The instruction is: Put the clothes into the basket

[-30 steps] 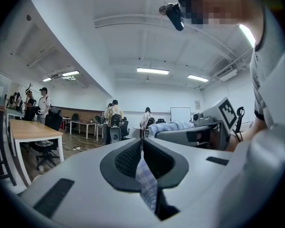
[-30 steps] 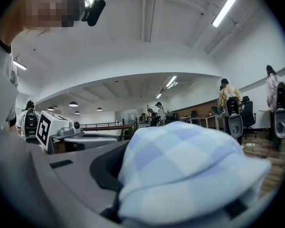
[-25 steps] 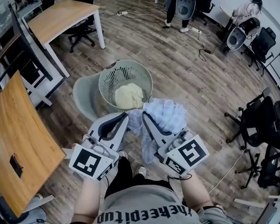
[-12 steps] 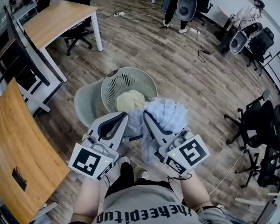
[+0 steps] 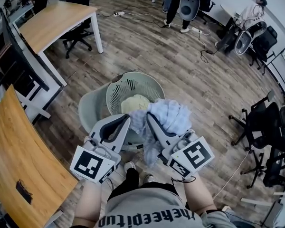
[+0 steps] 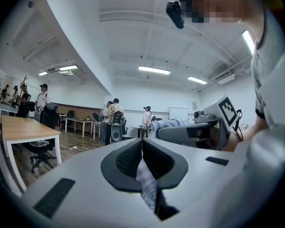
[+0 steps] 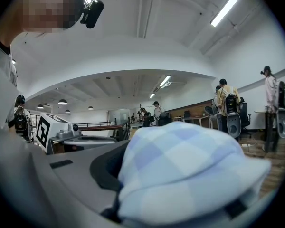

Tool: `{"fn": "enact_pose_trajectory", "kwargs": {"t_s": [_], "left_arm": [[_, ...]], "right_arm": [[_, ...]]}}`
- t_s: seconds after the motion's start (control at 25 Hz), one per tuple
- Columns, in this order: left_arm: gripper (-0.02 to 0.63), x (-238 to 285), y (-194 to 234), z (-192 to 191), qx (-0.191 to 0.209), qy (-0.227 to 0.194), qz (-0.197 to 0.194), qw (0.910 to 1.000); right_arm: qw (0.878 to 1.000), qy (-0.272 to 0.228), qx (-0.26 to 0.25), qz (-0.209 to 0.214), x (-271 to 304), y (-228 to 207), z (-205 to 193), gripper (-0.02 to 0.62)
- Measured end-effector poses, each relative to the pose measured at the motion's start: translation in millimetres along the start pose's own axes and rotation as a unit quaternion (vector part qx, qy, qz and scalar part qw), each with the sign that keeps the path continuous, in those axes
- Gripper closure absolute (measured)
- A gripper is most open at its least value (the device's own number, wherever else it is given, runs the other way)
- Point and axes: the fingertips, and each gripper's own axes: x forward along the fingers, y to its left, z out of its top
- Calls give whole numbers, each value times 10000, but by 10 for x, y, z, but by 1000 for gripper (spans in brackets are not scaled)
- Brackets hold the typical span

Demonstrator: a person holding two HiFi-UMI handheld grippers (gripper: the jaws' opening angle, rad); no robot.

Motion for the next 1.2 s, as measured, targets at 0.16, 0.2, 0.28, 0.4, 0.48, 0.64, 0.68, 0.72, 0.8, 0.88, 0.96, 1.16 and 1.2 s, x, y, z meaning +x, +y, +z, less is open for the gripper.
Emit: {"fn": "enact_pose_trajectory", "kwargs": {"t_s": [0.16, 0.2, 0.28, 0.4, 0.48, 0.64, 0.68, 0.72, 0.8, 0.88, 0.96, 1.16, 1.2], "left_arm": [[588, 1, 127, -37, -27, 8, -99, 9999], [588, 1, 150, -47, -35, 10, -119, 9999], [588, 3, 188, -62, -52, -2, -145, 9999], [588, 13, 217, -85, -91, -8, -165, 9998], [588, 23, 216, -98, -97, 5, -171, 9998], [588, 71, 238, -96, -180, -10, -133, 9997], [588, 88, 257, -97, -200, -11, -99, 9998], [588, 108, 283, -100, -204, -5, -50, 9998], [588, 151, 330, -109, -193, 3, 77, 9998], [588, 196, 355, -117, -204, 2, 209, 9996], [588, 241, 369, -118, -201, 9, 335, 9992], [588, 358, 449, -83, -177, -18, 680, 9975], [588, 387, 466, -74, -183, -23, 749, 9970]], "right_arm": [[9999, 30, 3, -129, 110, -5, -15, 560], [9999, 28, -1, -160, 125, -6, -16, 560], [9998, 26, -12, -201, 150, -8, -16, 560], [9997, 45, -31, -228, 176, -25, -24, 560], [9997, 45, -42, -229, 180, -41, -22, 560], [9999, 12, -47, -162, 217, -99, 9, 560], [9999, 21, -48, -124, 240, -119, 12, 560], [10000, 34, -51, -78, 269, -141, 12, 560], [10000, 58, -59, 35, 323, -190, 14, 560], [9998, 59, -62, 164, 363, -245, 24, 560], [9995, 49, -69, 295, 403, -301, 42, 560], [9977, 66, -89, 665, 542, -429, 74, 560], [9972, 74, -88, 740, 570, -460, 81, 560]]}}
